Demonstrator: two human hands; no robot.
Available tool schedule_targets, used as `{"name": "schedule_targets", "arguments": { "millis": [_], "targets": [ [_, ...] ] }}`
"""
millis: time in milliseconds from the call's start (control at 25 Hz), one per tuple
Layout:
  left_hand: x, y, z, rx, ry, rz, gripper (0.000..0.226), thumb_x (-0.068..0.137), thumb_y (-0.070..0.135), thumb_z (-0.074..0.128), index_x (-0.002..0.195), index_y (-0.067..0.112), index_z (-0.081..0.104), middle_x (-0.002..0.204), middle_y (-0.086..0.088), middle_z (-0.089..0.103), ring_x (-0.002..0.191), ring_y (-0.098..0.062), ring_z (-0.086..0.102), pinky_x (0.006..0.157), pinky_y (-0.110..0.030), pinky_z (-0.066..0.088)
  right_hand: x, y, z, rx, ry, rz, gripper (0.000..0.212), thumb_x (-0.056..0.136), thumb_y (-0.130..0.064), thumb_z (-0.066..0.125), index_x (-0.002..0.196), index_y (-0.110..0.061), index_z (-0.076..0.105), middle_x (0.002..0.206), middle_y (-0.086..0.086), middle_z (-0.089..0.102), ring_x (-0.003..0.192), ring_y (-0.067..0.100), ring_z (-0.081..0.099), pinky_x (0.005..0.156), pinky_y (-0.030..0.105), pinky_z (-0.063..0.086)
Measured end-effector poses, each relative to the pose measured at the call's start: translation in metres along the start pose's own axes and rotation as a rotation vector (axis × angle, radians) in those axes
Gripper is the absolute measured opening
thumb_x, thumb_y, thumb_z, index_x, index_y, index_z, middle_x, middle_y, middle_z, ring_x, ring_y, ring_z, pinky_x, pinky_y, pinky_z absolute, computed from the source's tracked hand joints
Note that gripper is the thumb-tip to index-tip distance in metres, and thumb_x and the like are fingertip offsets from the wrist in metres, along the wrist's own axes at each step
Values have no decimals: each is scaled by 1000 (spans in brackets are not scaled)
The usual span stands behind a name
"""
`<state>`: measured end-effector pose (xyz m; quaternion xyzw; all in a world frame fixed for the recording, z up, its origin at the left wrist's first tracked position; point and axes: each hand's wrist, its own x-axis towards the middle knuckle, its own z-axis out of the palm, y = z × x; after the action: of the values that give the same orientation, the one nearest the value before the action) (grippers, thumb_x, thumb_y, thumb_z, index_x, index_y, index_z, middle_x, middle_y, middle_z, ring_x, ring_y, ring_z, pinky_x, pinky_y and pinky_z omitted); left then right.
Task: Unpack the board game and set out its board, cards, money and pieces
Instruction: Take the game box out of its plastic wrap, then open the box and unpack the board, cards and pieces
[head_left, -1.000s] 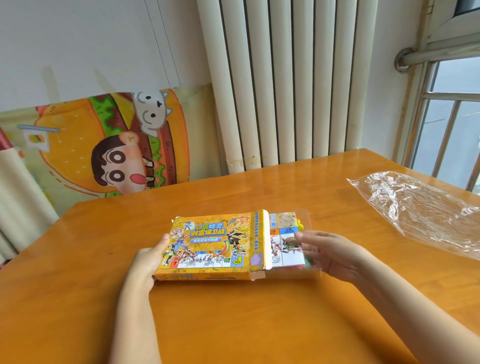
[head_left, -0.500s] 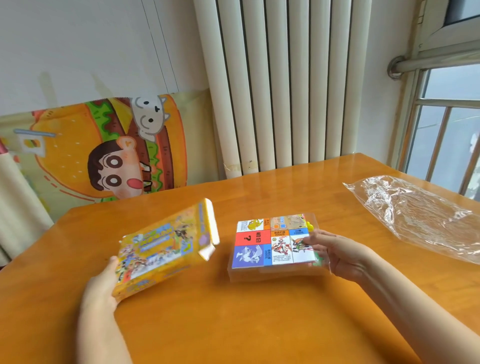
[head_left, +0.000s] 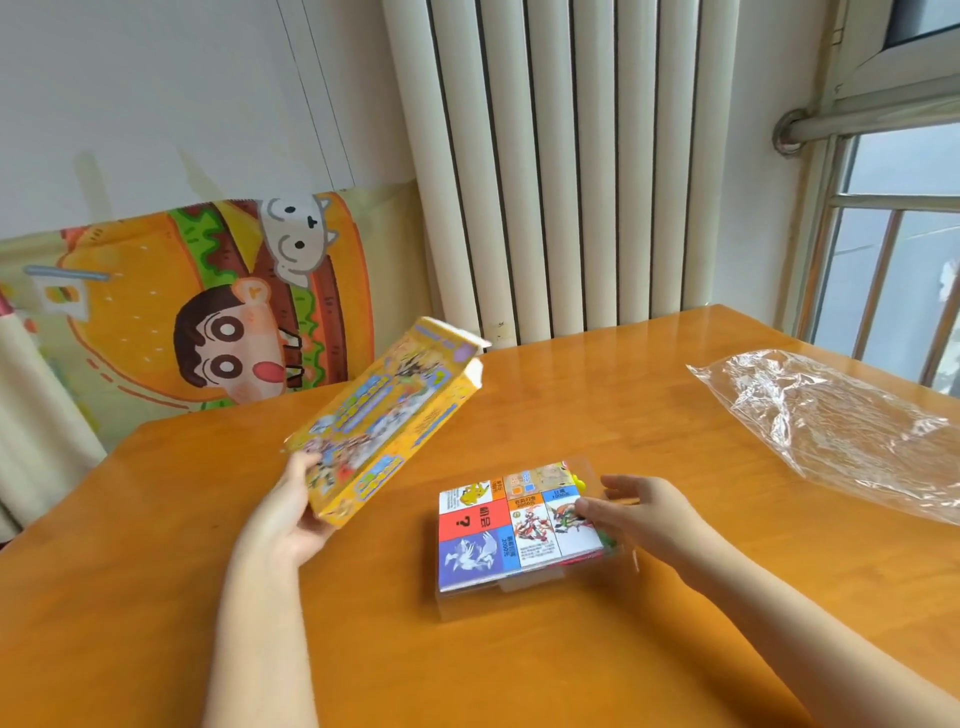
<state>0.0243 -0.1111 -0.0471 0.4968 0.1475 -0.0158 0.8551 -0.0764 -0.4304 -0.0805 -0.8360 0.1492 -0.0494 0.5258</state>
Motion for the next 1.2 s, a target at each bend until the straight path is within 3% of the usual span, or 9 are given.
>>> {"name": "schedule_targets", "arguments": {
  "millis": [120,240,400,600,720,800,880,1040,1200],
  "targets": [
    [-27,-12,60,131,-169,-49,10,92,20,49,90,16,57,66,-1,68,60,-14,64,50,-23,53,-8,-13,-12,68,51,-183,55,79,-44,71,125,-16,62,115,-6,64,107,7,59,87,21,47],
    [-60,-38,110,23,-298,-79,5,90,6,54,90,10,57,76,-8,67,73,-20,61,56,-29,57,-20,-28,-18,499,-46,-208,58,73,-46,66,121,-15,60,107,-1,70,96,8,68,87,22,53],
    [-103,-83,163,-115,-437,-38,23,84,-7,57,100,9,62,100,-13,69,78,-23,70,70,-35,57,-30,-34,-30,719,-16,-163,43,84,-20,67,120,-8,48,97,11,69,77,19,70,71,25,57],
    [-138,-125,212,-158,-551,-89,28,82,-7,61,106,8,63,102,-13,70,90,-25,66,78,-33,56,-29,-17,-86,817,124,-163,33,87,-13,66,115,-6,51,95,8,69,79,16,67,75,30,57],
    [-137,-152,234,415,-686,-6,14,86,12,66,99,17,62,103,-8,67,88,-19,62,77,-25,51,-7,-11,-138,900,258,-145,16,93,-8,55,110,-9,54,88,7,64,69,12,62,60,23,58],
    [-127,-174,235,1035,-718,218,25,86,26,68,109,20,61,123,-6,61,106,-18,58,86,-25,44,12,-1,-181,849,382,-86,13,97,-9,48,109,-11,53,80,5,58,55,7,57,45,18,52],
    [-118,-193,229,1395,-733,388,43,88,30,64,128,19,54,141,-5,46,128,-18,44,102,-23,34,30,17,-219,771,461,0,15,98,-11,46,112,-11,52,74,5,54,39,3,51,36,16,45],
    [-113,-219,215,1597,-726,437,59,93,42,52,146,23,33,158,-7,15,146,-23,9,118,-34,11,55,63,-263,633,576,166,16,99,-11,42,113,-10,51,68,8,48,29,3,48,33,17,43],
    [-113,-225,214,1616,-707,466,59,95,45,47,147,24,28,159,-6,11,147,-24,4,119,-35,6,64,99,-272,516,638,284,32,98,-12,42,127,-1,49,65,9,48,31,11,49,32,19,41]
  ]
}}
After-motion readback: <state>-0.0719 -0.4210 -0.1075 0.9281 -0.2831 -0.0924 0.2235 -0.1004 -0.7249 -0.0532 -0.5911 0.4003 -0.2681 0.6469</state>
